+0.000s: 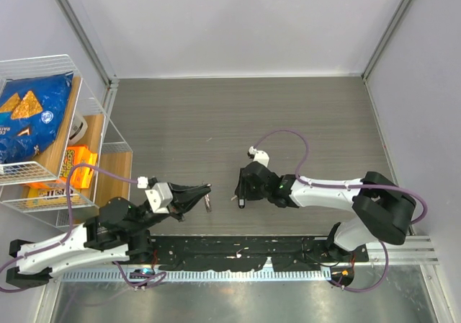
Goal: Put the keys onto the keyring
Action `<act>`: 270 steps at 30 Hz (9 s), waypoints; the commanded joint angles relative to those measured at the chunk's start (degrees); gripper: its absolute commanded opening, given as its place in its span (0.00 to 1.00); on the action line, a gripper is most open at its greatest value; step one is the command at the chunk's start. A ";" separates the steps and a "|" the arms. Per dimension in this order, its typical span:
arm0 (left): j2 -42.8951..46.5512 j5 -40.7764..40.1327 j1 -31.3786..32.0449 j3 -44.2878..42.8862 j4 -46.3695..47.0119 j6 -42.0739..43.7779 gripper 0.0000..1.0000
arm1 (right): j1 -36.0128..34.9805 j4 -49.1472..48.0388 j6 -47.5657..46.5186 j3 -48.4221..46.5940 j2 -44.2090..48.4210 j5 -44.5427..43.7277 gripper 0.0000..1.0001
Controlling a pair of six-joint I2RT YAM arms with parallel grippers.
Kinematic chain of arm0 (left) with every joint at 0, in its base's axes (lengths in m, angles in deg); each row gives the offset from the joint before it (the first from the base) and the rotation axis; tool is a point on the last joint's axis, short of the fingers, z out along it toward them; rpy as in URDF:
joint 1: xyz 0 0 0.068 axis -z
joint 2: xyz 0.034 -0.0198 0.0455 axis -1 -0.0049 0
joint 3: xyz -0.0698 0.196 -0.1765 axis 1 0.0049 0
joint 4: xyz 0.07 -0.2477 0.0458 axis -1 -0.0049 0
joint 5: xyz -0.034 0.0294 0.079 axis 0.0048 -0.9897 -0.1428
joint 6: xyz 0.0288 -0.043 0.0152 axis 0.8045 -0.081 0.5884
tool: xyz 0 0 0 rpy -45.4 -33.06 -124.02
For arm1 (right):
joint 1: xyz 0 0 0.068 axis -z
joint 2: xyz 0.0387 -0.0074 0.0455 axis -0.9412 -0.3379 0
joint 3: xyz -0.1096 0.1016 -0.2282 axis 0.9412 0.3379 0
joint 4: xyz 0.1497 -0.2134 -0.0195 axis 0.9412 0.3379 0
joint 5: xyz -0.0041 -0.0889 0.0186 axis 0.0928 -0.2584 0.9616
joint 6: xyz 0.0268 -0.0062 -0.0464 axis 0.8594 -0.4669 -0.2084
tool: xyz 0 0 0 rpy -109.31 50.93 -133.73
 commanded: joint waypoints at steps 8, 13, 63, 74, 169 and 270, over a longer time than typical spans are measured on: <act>2.60 -0.53 0.05 0.72 1.08 0.61 0.00 | -0.31 0.84 -0.17 -4.39 -2.58 -2.59 0.38; 3.39 -0.62 0.05 1.33 1.26 0.79 0.00 | -0.31 2.15 -0.26 -3.86 -1.00 -4.00 0.38; -3.72 5.45 0.05 -3.15 1.52 -1.32 0.00 | -6.65 21.61 -23.10 -2.63 17.91 -5.78 0.06; -3.73 3.78 0.14 -5.08 -2.51 -1.32 0.00 | -9.97 24.75 -28.41 -6.75 15.96 -21.06 0.06; -8.83 24.26 0.05 -4.12 14.79 0.44 0.00 | -0.22 -14.10 -9.23 -7.73 34.25 52.78 0.06; -6.54 20.57 0.14 -1.92 19.54 6.68 0.00 | -3.39 -30.89 13.01 0.09 36.62 37.22 0.06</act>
